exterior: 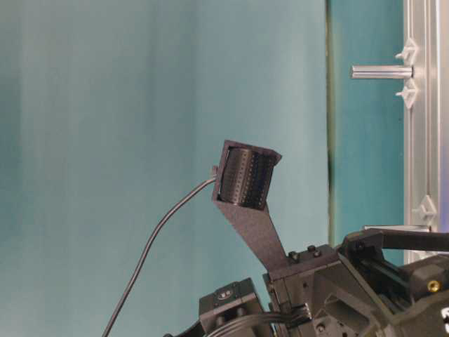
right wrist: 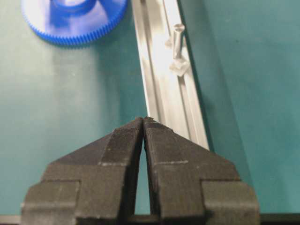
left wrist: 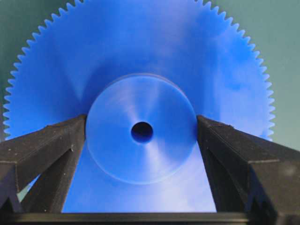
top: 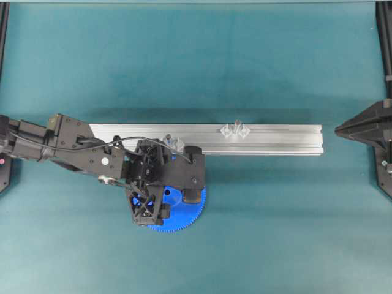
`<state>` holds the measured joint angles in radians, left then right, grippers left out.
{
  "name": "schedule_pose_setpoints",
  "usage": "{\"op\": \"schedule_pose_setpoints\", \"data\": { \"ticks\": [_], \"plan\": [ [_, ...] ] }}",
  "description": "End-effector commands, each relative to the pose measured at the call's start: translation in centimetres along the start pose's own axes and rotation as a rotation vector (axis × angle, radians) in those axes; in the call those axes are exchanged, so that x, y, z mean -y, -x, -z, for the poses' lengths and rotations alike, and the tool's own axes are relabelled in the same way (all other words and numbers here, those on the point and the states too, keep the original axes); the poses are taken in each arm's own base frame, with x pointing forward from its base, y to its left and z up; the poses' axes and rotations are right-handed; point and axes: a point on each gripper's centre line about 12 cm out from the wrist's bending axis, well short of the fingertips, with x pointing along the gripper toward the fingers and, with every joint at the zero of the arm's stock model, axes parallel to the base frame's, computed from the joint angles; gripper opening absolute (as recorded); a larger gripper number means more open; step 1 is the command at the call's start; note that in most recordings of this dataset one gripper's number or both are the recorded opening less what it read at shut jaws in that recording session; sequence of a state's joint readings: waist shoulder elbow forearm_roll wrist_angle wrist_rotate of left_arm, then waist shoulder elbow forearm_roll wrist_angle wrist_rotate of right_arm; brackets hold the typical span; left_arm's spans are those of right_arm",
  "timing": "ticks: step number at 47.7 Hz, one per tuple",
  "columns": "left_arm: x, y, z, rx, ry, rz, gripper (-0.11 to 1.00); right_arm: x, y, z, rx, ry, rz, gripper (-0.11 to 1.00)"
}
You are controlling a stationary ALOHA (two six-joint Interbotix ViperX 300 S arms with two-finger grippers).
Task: Insert the large gear onto the shaft.
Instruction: 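Close the left gripper on the blue gear's hub, then lift the blue gear with the left gripper toward the left shaft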
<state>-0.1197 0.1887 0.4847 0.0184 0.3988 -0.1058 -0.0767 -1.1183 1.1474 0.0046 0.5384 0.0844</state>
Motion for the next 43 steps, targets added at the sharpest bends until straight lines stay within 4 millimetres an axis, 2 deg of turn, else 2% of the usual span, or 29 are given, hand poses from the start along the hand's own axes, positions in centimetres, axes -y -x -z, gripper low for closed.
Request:
{"op": "schedule_pose_setpoints", "data": {
  "ticks": [1,15,23,43],
  "plan": [
    [-0.18,-0.02,-0.14,0.005,0.006,-0.002,0.92,-0.04,0.15,-0.66,0.017,-0.013,-0.001,0.14],
    [-0.22,-0.18,0.27,-0.007,0.007,-0.003,0.90,-0.10,0.10,-0.62,0.017,-0.014,-0.004,0.14],
    [-0.22,-0.20,0.33,-0.009,0.006,-0.004,0.78,-0.14,0.10,-0.57,0.016,-0.012,-0.007,0.14],
    [-0.15,0.46,-0.44,0.034,-0.010,0.000,0.78,-0.14,0.11,-0.59,0.018,-0.012,-0.007,0.14]
  ]
}}
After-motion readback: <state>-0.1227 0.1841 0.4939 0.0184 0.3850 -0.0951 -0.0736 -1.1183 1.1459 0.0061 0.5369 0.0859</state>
